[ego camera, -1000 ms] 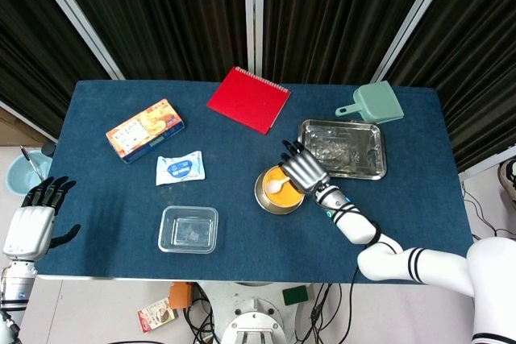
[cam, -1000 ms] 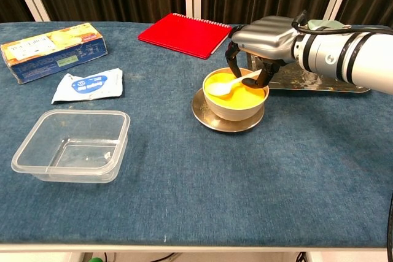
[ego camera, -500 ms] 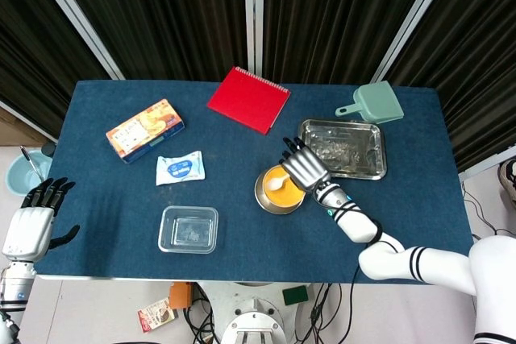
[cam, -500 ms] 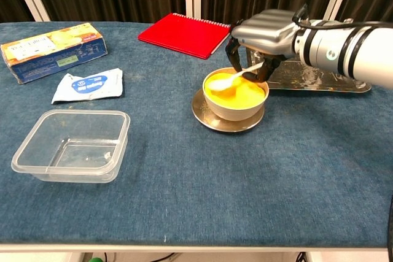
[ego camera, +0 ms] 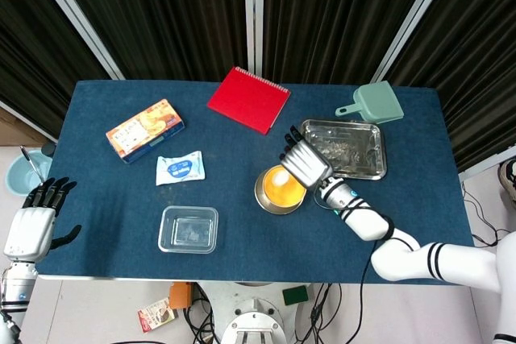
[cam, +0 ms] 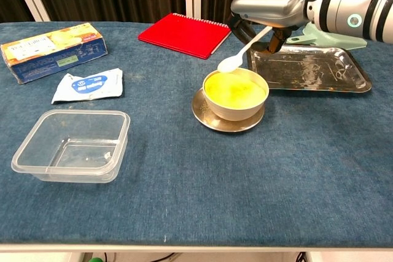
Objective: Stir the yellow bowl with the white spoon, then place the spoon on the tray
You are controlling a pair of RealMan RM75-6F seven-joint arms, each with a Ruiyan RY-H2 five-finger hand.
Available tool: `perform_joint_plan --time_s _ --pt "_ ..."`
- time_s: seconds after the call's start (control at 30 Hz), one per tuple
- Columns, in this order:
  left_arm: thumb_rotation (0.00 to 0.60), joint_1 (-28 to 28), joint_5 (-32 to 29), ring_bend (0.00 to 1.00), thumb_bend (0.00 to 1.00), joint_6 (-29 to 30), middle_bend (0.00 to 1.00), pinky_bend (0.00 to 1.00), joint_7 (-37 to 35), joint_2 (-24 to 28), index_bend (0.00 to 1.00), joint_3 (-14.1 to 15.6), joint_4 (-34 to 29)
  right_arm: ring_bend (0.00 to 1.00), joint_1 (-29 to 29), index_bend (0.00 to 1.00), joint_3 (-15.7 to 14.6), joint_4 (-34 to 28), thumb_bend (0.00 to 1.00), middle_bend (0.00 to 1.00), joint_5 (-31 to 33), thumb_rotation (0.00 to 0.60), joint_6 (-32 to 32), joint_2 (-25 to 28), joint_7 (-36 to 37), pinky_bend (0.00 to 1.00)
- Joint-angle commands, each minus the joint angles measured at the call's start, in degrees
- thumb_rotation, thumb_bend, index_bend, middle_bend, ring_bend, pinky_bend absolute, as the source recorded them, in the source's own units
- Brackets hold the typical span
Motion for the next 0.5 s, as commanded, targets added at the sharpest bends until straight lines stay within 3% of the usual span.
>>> perform_joint_plan --time_s 0.03,0.2,0.5 --pt "0.600 0.07 0.12 0.06 0.19 0.16 0.12 0.15 0.04 -0.11 0.16 0.04 0.03 0.21 0.12 0.66 -0.44 -0.35 0.53 0.48 -0.17 0.600 1.25 0.15 -1.26 0.16" --pt "0.600 0.27 0.27 0.06 0.19 0.49 0.12 0.15 -0.04 -0.34 0.16 0.12 0.15 0.21 -0.12 0.66 -1.62 0.70 0.53 0.48 -2.79 0.600 3.32 -0.52 -3.40 0.16" --pt "0.600 0.53 0.44 0.06 0.19 0.85 0.12 0.15 -0.62 -1.48 0.16 0.24 1.21 0.21 0.39 0.68 -5.12 9.03 0.54 0.48 -11.12 0.600 4.46 -4.76 -8.64 0.16"
